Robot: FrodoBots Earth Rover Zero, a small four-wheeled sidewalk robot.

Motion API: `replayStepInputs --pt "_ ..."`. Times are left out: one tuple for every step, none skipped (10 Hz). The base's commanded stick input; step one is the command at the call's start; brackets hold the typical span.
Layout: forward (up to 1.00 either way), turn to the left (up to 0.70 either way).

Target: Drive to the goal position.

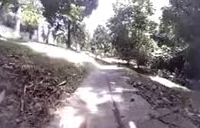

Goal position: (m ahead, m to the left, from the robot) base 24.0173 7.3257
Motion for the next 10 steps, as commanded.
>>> replayStepInputs --pt "1.0 0.0" --pt "1.0 0.0" --pt "1.0 0.0" --pt "1.0 0.0" --pt "1.0 0.0" --pt "1.0 0.0" --pt "1.0 0.0" --pt "1.0 0.0" --pt "1.0 0.0" --pt "1.0 0.0"
